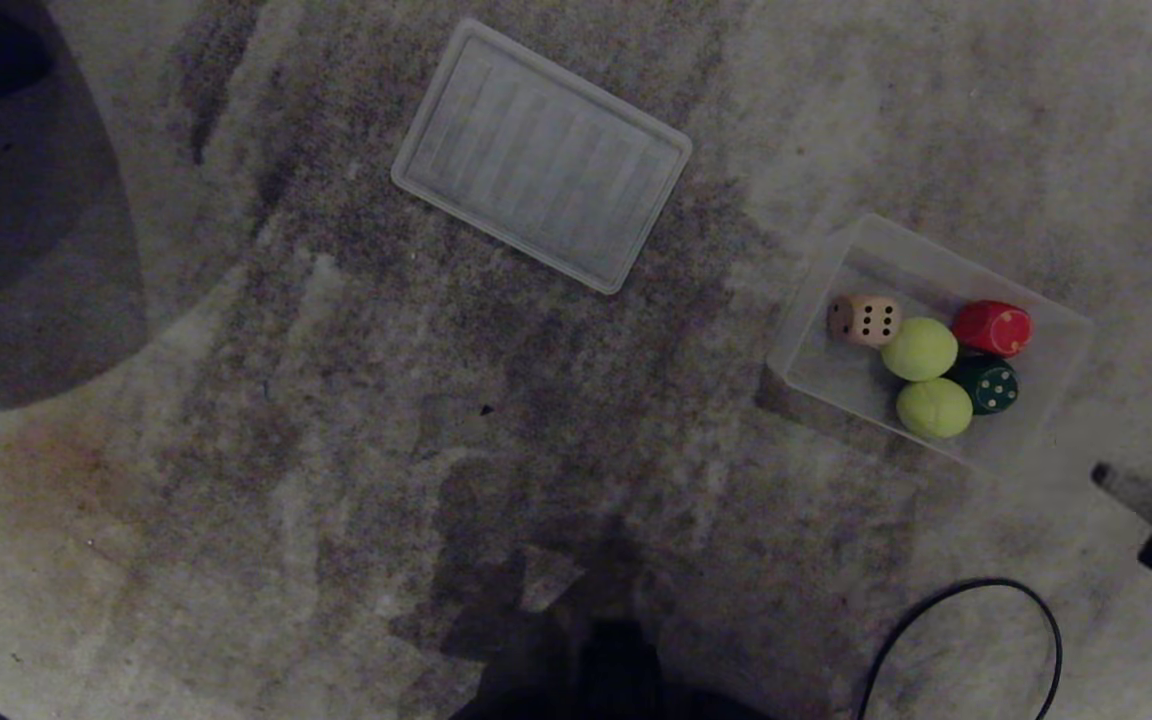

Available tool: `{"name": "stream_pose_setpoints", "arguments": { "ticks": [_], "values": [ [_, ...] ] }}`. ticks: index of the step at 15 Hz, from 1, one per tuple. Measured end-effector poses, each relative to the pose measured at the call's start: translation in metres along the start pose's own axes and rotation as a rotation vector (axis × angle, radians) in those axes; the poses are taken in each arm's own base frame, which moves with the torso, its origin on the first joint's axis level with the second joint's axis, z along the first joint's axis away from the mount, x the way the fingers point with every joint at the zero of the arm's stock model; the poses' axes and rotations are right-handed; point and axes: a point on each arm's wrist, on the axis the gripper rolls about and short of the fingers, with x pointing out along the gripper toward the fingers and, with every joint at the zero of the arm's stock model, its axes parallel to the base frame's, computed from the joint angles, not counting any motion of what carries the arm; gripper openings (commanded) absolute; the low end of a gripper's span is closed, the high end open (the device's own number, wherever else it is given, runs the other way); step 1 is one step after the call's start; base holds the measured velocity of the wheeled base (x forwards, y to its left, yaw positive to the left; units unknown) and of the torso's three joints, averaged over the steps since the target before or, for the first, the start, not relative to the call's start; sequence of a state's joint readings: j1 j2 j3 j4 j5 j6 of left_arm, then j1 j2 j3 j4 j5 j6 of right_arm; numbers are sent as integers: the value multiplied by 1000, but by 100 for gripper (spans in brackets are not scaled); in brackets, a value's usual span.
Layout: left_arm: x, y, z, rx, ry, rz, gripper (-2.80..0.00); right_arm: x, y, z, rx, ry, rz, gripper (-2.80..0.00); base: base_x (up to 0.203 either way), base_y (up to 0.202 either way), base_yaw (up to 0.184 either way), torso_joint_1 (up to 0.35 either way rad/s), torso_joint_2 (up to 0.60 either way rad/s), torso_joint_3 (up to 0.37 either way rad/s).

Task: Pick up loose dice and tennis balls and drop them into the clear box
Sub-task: Pick up toys out of the box

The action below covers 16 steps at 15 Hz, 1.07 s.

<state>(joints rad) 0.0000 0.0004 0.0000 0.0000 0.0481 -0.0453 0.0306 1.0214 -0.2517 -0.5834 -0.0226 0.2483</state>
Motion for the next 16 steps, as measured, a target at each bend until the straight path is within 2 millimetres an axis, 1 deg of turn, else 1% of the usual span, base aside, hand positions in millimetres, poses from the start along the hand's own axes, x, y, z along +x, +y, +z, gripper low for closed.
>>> {"name": "stream_pose_setpoints", "arguments": {
  "ticks": [2,4,6,7,9,10,13,15,16],
  "values": [
    [0,0,0,0,0,0,-280,-38,-5,-17,-51,54,-16,-280,0,0,0,0,0,0],
    [0,0,0,0,0,0,-280,-71,-12,-41,-95,131,-35,-280,0,0,0,0,0,0],
    [0,0,0,0,0,0,-280,-94,-20,-67,-139,191,-52,-280,0,0,0,0,0,0],
    [0,0,0,0,0,0,-280,-102,-23,-79,-163,202,-57,-280,0,0,0,0,0,0],
    [0,0,0,0,0,0,-280,-113,-27,-98,-188,202,-69,-280,0,0,0,0,0,0],
    [0,0,0,0,0,0,-280,-116,-28,-103,-187,178,-67,-280,0,0,0,0,0,0],
    [0,0,0,0,0,0,-280,-126,-30,-110,-213,44,-25,-280,0,0,0,0,0,0],
    [0,0,0,-1,0,0,-280,-129,-30,-113,-253,-26,1,-280,0,0,0,0,0,0],
    [0,0,0,0,0,0,-280,-130,-31,-114,-233,-42,5,-280,0,0,0,0,0,0]
  ]
}}
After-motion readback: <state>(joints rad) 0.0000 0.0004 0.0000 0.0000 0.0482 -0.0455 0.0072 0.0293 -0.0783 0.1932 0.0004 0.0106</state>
